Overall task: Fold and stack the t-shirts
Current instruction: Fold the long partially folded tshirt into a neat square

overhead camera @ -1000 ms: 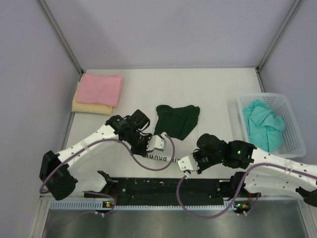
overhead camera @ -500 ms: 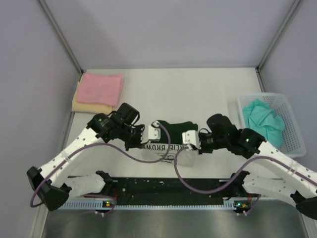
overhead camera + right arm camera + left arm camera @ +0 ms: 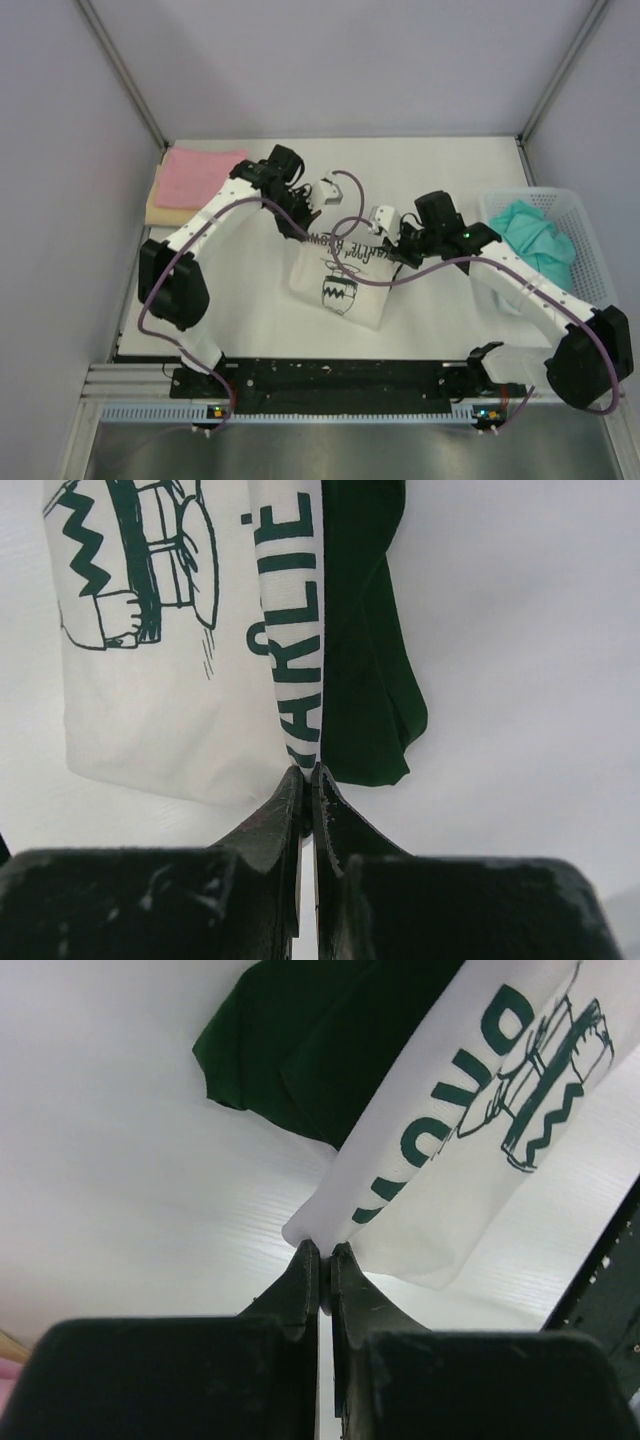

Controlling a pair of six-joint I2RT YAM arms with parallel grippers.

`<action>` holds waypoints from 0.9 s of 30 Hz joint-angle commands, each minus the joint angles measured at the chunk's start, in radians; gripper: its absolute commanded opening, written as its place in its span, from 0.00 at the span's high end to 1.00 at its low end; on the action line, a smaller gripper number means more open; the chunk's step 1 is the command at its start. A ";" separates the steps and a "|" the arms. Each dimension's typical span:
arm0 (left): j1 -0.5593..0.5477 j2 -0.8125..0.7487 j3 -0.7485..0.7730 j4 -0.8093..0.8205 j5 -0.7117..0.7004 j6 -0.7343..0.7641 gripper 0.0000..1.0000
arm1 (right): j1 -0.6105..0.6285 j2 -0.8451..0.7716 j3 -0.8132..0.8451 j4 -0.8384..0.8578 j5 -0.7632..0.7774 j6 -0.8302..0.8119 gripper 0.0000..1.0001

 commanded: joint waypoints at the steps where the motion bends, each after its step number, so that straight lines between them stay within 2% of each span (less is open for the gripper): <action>1: 0.033 0.159 0.172 -0.044 -0.012 -0.047 1.00 | -0.085 0.062 0.044 0.072 0.045 0.076 1.00; 5: 0.033 0.251 0.268 -0.015 0.008 -0.076 1.00 | -0.125 0.111 0.046 0.092 0.077 0.123 1.00; 9: 0.033 0.299 0.360 -0.049 0.054 -0.084 1.00 | -0.144 0.090 0.038 0.096 0.083 0.126 1.00; 12: 0.033 0.259 0.340 -0.070 0.093 -0.064 1.00 | -0.142 0.036 0.035 0.083 0.037 0.128 1.00; 20: 0.018 0.084 0.266 -0.089 0.167 -0.025 1.00 | -0.144 -0.128 0.056 -0.076 -0.062 0.126 1.00; 27: -0.002 0.070 0.306 -0.034 0.213 -0.064 1.00 | -0.158 -0.114 0.082 -0.107 0.031 0.129 1.00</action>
